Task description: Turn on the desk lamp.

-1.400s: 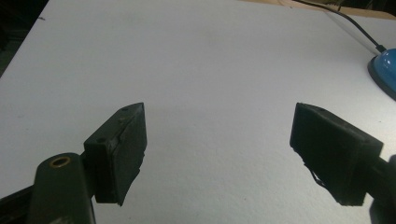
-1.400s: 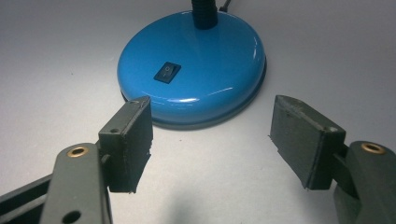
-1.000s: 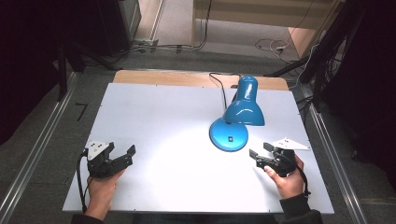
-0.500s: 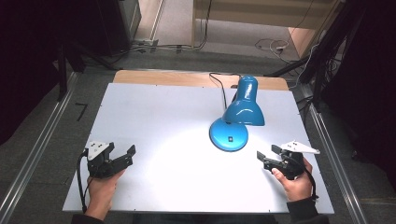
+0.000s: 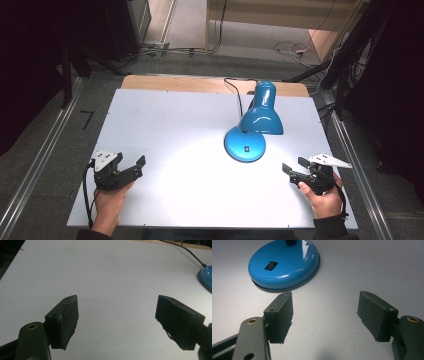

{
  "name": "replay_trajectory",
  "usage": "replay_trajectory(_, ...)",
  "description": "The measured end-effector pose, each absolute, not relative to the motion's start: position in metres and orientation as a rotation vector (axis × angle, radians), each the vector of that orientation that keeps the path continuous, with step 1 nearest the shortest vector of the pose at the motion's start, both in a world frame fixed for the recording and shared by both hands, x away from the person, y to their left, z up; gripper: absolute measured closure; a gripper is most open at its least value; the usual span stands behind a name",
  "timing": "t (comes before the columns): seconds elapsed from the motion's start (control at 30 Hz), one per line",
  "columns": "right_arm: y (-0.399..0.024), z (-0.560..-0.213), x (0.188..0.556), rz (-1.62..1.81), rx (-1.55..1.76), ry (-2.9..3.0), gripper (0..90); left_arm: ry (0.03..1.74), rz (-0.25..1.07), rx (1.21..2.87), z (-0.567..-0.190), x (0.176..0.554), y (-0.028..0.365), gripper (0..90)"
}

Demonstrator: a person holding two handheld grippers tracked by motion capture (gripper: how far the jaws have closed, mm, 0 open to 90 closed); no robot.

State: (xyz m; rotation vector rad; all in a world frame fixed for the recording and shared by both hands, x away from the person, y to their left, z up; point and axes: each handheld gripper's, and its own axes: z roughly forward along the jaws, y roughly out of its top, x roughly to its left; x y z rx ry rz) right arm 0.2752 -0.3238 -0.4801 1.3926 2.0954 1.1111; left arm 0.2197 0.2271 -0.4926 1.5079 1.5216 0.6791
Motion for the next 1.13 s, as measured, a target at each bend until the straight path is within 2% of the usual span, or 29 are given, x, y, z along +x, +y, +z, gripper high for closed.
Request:
replay_trajectory(0.93,-0.353,-0.480,0.265,1.075,1.448,2.034,26.9,1.524,0.678,1.511,-0.493,0.220,0.227,19.1)
replay_trajectory(1.13,-0.367,-0.494,0.272,0.981,1.496,1.998,22.5,1.523,0.680,1.511,-0.492,0.220,0.227,19.1)
